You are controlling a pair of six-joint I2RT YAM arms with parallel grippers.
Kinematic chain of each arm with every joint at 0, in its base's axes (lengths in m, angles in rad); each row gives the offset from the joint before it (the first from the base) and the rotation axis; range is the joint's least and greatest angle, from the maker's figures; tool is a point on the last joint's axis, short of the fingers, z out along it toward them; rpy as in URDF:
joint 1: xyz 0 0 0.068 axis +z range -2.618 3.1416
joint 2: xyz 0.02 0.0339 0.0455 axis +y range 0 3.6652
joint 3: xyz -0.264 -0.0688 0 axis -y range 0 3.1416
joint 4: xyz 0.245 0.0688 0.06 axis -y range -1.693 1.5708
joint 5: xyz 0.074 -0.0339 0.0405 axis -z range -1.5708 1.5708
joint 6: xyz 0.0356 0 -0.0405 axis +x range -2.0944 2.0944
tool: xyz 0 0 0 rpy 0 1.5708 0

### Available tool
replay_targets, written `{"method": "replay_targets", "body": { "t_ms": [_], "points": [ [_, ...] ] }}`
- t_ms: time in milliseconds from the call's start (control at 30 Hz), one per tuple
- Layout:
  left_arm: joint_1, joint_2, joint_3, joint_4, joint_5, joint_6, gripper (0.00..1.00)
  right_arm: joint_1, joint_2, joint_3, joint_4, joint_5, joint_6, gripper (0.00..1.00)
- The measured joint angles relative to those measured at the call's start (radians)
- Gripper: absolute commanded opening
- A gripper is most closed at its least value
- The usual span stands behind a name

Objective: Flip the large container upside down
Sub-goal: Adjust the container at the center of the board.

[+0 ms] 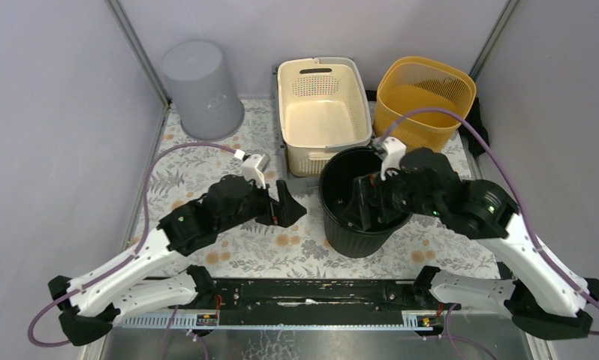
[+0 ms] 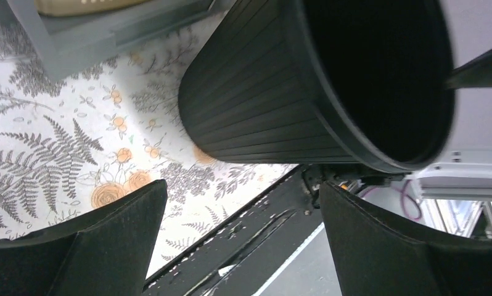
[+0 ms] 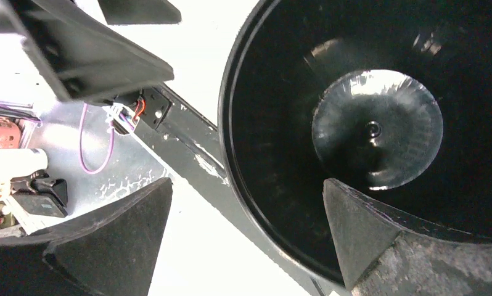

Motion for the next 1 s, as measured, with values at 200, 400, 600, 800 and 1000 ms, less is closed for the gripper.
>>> {"method": "replay_targets", "body": {
  "t_ms": [200,400,600,800,1000],
  "points": [
    [0.0,-0.107,0.085,-0.054,-0.019,-0.003,1.0,0.0,-0.109,-0.098,0.017,0.002,0.024,1.0],
    [0.0,-0.221,0.087,-0.069,-0.065,-0.01,1.0,0.0,-0.1,-0.1,0.083,0.003,0.023,1.0],
    [0.0,-0.298,0.087,-0.072,-0.074,0.0,1.0,0.0,0.004,-0.014,0.142,0.003,0.003,0.99],
    [0.0,-0.274,0.079,-0.061,-0.071,0.032,1.0,0.0,0.122,0.094,0.206,0.003,-0.029,0.99],
    [0.0,-0.148,0.113,-0.056,-0.071,0.074,1.0,0.0,0.283,0.237,0.22,0.021,-0.072,0.99]
  ]
}}
